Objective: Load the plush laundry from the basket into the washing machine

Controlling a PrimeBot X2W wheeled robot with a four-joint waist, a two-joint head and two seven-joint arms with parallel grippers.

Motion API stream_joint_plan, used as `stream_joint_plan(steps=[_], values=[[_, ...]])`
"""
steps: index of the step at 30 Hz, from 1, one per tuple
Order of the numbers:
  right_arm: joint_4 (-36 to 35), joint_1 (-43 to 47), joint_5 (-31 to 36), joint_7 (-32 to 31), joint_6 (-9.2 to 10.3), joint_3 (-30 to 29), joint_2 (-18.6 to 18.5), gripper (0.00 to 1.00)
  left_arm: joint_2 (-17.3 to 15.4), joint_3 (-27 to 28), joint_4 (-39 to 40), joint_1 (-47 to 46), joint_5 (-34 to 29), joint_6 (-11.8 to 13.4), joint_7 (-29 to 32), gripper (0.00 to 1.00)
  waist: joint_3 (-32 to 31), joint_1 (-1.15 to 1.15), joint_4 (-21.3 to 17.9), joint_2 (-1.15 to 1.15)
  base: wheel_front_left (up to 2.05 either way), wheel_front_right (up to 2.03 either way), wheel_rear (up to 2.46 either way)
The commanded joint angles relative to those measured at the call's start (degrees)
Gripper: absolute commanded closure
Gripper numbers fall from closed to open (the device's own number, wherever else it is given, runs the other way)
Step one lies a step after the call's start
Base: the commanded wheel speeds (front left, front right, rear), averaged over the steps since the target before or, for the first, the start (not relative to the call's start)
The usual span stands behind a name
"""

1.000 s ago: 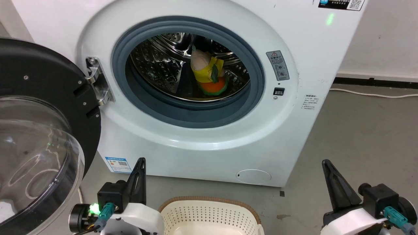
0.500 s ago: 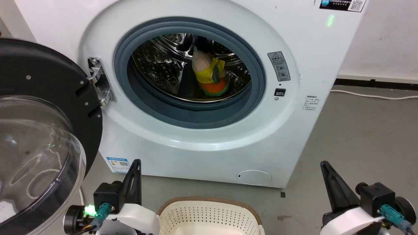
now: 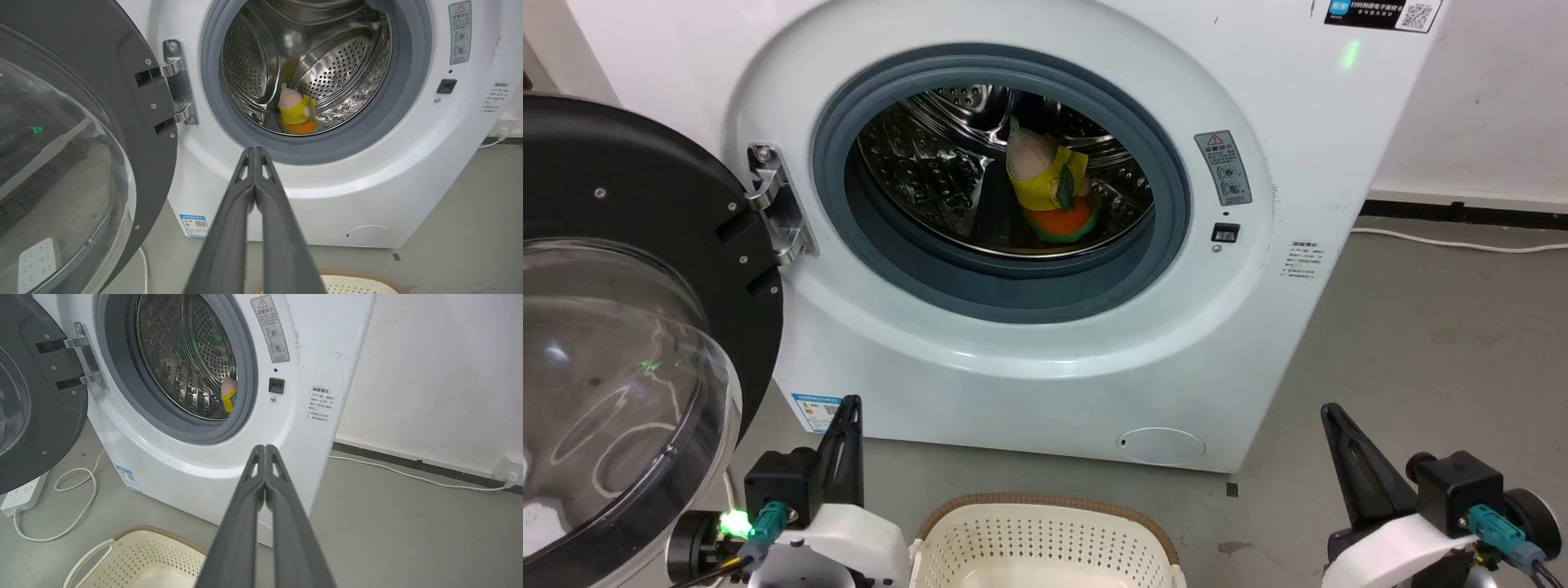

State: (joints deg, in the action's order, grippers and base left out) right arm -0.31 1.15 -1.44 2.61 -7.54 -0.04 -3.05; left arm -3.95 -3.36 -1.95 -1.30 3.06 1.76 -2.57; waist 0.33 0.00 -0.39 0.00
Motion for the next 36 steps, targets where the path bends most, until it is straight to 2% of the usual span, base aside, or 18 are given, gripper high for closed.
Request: stream_joint_plan(steps=[1,19,36], values=[[0.21,-0.79,0.5,-0.32,0.05,0.0,0.14,1.0,0.37,0.54,0.48,0.89,-0.71,-0.38,0.28,1.0,-0.02,0.0,0.03,0.0,0.0,0.0,0.0],[0.31,-1.12,1.37,-2.43,0.05,0.04,0.17,1.0,1.02,3.14,1.84,1.27,-2.88,-1.66,2.39,1.0,-0.31,0.0,0.36,0.0,0.0,0.0,0.0],[0.31,-1.15,1.44,-2.61,0.05,0.04,0.17,1.0,1.07,3.36,1.95,1.3,-3.06,-1.76,2.57,1.0,-0.33,0.0,0.39,0.0,0.0,0.0,0.0]])
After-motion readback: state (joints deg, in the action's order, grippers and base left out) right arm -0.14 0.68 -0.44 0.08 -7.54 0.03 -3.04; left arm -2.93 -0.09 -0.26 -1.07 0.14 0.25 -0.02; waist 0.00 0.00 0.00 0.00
